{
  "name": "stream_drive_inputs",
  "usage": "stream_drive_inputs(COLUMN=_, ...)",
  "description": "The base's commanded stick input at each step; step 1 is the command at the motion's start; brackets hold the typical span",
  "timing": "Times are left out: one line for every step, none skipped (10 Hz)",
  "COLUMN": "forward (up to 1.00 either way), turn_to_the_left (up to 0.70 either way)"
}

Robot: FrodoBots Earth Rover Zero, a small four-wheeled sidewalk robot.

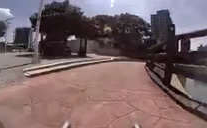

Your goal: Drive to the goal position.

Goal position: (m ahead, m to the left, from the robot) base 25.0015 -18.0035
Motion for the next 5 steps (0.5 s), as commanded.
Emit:
stream_drive_inputs(forward=0.70, turn_to_the_left=0.00)
stream_drive_inputs(forward=0.70, turn_to_the_left=0.00)
stream_drive_inputs(forward=0.70, turn_to_the_left=0.00)
stream_drive_inputs(forward=0.70, turn_to_the_left=-0.05)
stream_drive_inputs(forward=0.70, turn_to_the_left=-0.35)
